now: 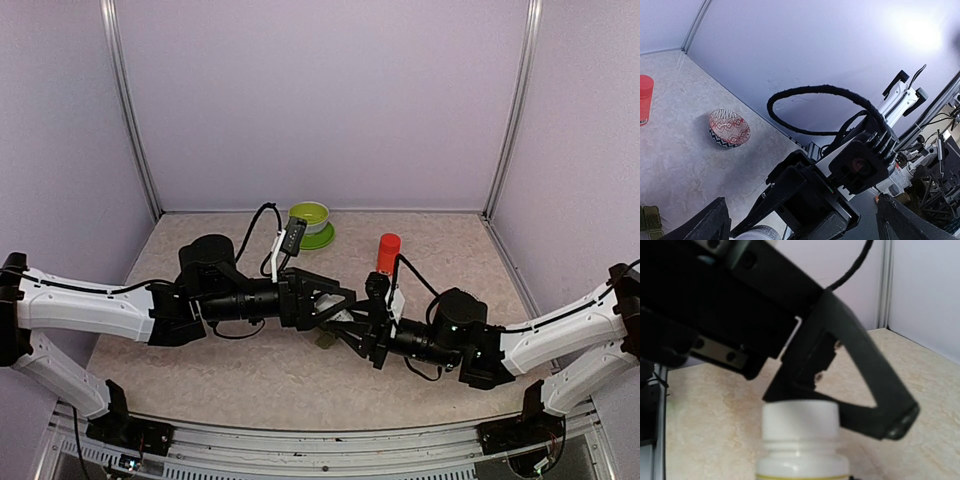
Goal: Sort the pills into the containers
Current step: Screw the lid of the pill bottle onto the pill bottle.
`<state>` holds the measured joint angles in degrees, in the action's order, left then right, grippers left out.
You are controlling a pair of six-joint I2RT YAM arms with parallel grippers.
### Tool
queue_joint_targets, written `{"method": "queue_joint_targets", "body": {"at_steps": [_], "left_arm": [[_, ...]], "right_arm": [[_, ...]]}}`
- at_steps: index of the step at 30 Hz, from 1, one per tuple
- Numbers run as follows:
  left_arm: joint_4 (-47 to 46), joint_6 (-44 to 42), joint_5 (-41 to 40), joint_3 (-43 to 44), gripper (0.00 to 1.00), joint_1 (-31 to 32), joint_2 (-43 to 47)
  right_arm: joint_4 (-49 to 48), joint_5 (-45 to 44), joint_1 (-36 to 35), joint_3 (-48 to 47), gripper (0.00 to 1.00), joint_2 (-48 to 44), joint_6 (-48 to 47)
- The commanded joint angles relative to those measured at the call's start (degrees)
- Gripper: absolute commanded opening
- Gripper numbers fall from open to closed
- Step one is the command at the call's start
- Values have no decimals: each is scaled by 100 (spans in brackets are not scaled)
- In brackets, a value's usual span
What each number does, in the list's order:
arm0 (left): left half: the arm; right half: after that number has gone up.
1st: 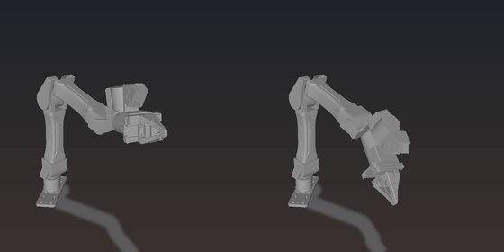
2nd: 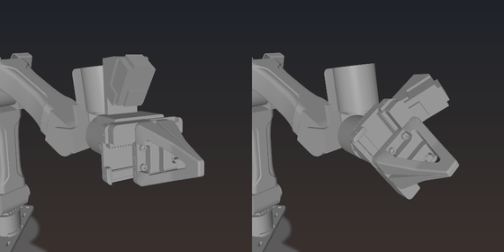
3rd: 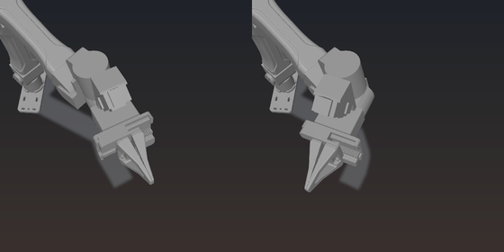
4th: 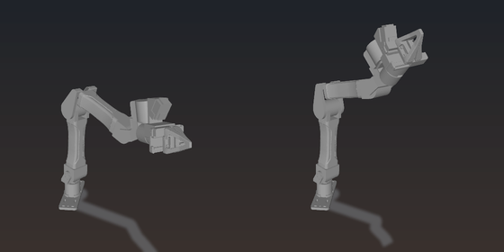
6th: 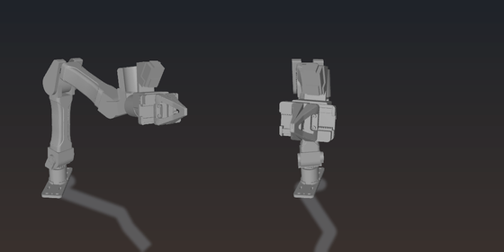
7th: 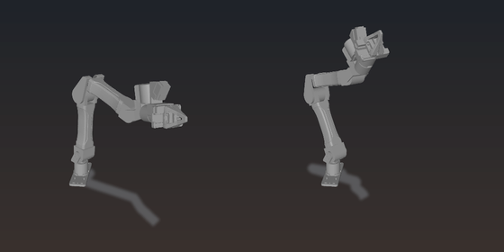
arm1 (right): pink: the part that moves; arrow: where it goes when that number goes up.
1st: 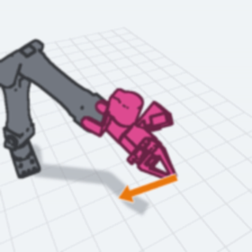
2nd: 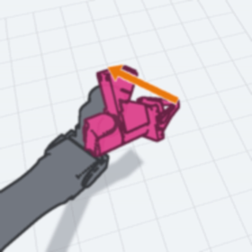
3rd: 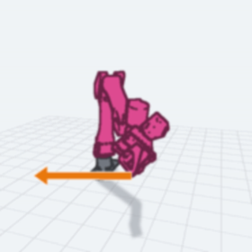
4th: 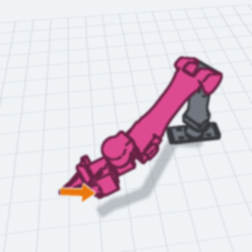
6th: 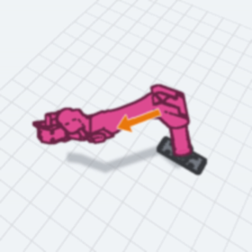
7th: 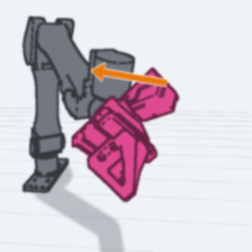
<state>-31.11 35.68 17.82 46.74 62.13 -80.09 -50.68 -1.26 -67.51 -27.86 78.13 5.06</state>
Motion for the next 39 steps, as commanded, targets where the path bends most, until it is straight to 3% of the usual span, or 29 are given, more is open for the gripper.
{"method": "queue_joint_targets", "body": {"at_steps": [1,6,15,39], "left_arm": [[-473,31,362,-29,99,150,89],[-87,-153,-198,-65,99,137,284],[14,-113,-55,-74,99,114,234],[-380,-59,256,-19,99,269,116]], "right_arm": [[42,-28,1,-114,23,71,40],[65,-99,1,17,23,-229,4],[425,-848,1,140,23,-777,-208],[206,-128,-51,-259,23,244,35]]}}
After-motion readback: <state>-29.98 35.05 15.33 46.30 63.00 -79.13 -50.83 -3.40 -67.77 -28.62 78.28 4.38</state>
